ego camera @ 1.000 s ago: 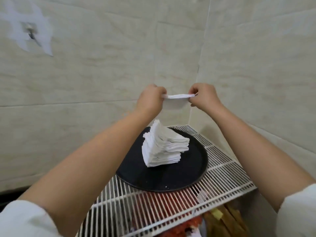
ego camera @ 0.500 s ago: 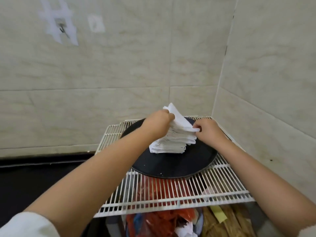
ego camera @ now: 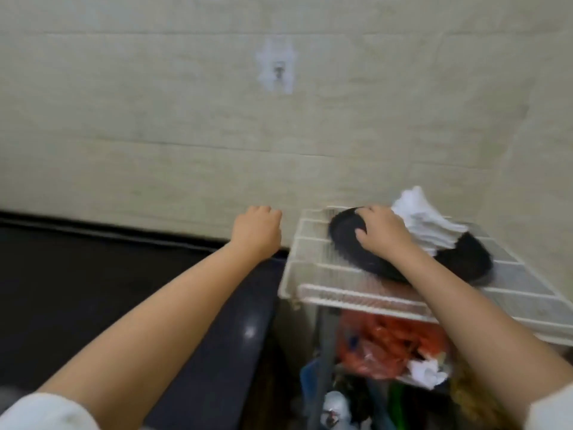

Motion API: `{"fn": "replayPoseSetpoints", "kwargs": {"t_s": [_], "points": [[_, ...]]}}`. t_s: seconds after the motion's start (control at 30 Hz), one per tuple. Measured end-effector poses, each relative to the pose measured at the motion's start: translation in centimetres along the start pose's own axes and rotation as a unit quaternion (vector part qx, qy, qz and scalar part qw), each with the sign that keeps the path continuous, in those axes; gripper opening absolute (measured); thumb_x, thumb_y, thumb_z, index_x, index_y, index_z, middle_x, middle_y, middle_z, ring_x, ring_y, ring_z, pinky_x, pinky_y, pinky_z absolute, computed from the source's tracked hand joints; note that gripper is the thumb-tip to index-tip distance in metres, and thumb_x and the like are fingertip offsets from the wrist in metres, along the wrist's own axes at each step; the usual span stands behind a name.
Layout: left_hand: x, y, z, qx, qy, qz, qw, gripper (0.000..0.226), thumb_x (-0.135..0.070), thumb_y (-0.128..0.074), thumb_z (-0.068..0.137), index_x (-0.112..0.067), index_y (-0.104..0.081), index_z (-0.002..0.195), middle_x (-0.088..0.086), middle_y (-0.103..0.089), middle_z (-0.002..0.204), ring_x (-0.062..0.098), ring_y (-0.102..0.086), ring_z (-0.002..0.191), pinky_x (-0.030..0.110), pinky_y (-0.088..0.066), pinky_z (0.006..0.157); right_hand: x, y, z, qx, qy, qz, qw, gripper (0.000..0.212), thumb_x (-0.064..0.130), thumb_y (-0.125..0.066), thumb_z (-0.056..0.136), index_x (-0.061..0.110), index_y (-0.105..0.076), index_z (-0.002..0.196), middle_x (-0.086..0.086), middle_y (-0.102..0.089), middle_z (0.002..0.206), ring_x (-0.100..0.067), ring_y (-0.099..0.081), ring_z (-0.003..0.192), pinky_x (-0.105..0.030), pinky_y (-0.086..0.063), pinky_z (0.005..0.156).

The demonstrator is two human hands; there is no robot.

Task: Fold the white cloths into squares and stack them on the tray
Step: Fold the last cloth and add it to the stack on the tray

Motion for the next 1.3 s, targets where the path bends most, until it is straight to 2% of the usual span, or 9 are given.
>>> {"fn": "replayPoseSetpoints", "kwargs": {"t_s": [0.13, 0.23, 0.3, 0.37, 0.6, 0.87, 1.13, 1.3], "points": [[15.0, 1.9, -10.4, 0.004, 0.133, 0.075, 0.988, 0.038, -0.034, -0.039, 0.097, -0.011, -0.043, 0.128, 0.011, -0.043, 0.137, 0.030, -0.032, 0.131, 0.042, -0.033, 0.102, 19.0, -0.7, -0.9, 0.015, 0.141, 0.072, 0.987, 0.049, 0.035, -0.050, 0.091, 0.012, -0.044, 0.133, -0.013, -0.048, 0.135, -0.031, -0.043, 0.126, -0.041, -0.040, 0.101], [25.6, 3.2, -20.1, 0.021, 0.263, 0.092, 0.960, 0.050, -0.041, -0.032, 0.098, -0.018, -0.028, 0.142, 0.009, -0.018, 0.155, 0.029, -0.006, 0.144, 0.047, -0.015, 0.114, 34.4, -1.8, -3.7, 0.061, 0.256, 0.087, 0.961, 0.061, 0.049, -0.039, 0.093, 0.017, -0.027, 0.144, -0.011, -0.026, 0.151, -0.028, -0.021, 0.141, -0.047, -0.024, 0.113], [31.7, 4.1, -26.9, 0.034, 0.340, 0.108, 0.934, 0.054, -0.045, -0.027, 0.098, -0.024, -0.017, 0.147, 0.005, -0.005, 0.158, 0.029, 0.005, 0.145, 0.048, -0.008, 0.116, 43.8, -2.4, -6.6, 0.100, 0.325, 0.090, 0.936, 0.065, 0.055, -0.030, 0.094, 0.024, -0.012, 0.148, -0.007, -0.006, 0.158, -0.028, -0.002, 0.145, -0.052, -0.009, 0.115], [36.8, 5.4, -33.7, 0.041, 0.410, 0.120, 0.903, 0.055, -0.047, -0.023, 0.098, -0.027, -0.012, 0.148, 0.003, 0.000, 0.159, 0.028, 0.010, 0.145, 0.048, -0.005, 0.116, 52.5, -2.9, -9.6, 0.120, 0.388, 0.103, 0.908, 0.064, 0.056, -0.026, 0.094, 0.028, -0.005, 0.149, -0.005, 0.004, 0.158, -0.028, 0.008, 0.145, -0.054, -0.003, 0.115], [51.2, 9.5, -55.8, 0.052, 0.600, 0.145, 0.785, 0.054, -0.045, -0.023, 0.099, -0.027, -0.010, 0.148, 0.001, 0.002, 0.159, 0.028, 0.010, 0.145, 0.048, -0.004, 0.117, 79.5, -4.2, -21.8, 0.152, 0.568, 0.120, 0.800, 0.064, 0.057, -0.023, 0.094, 0.033, 0.001, 0.148, -0.005, 0.011, 0.158, -0.028, 0.016, 0.144, -0.054, 0.003, 0.115], [69.0, 14.9, -73.1, 0.057, 0.736, 0.178, 0.650, 0.052, -0.043, -0.026, 0.099, -0.024, -0.017, 0.147, 0.002, -0.005, 0.158, 0.027, 0.002, 0.146, 0.047, -0.011, 0.116, 107.4, -3.9, -31.1, 0.150, 0.703, 0.128, 0.683, 0.062, 0.055, -0.024, 0.095, 0.031, -0.002, 0.148, -0.006, 0.009, 0.158, -0.030, 0.012, 0.145, -0.055, -0.001, 0.115], [80.8, 19.6, -87.0, 0.025, 0.803, 0.181, 0.567, 0.051, -0.041, -0.027, 0.099, -0.023, -0.021, 0.146, 0.003, -0.010, 0.158, 0.027, -0.002, 0.145, 0.049, -0.013, 0.115, 127.9, -2.3, -41.1, 0.170, 0.777, 0.137, 0.590, 0.062, 0.054, -0.025, 0.095, 0.032, -0.001, 0.148, -0.005, 0.009, 0.158, -0.029, 0.012, 0.145, -0.055, 0.000, 0.116], [89.0, 19.2, -96.5, 0.018, 0.832, 0.153, 0.533, 0.053, -0.042, -0.028, 0.099, -0.024, -0.018, 0.147, 0.002, -0.007, 0.158, 0.028, 0.000, 0.145, 0.049, -0.012, 0.115, 139.3, -4.3, -47.4, 0.174, 0.801, 0.113, 0.562, 0.062, 0.055, -0.026, 0.095, 0.032, -0.002, 0.148, -0.005, 0.008, 0.158, -0.029, 0.012, 0.145, -0.055, 0.000, 0.116]]}}
Point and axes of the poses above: each hand's wrist, its own z-axis towards the middle knuckle, its own y-axis out of the back of the hand, x = y × z, the point moved 6 cm from there along z, towards the middle knuckle
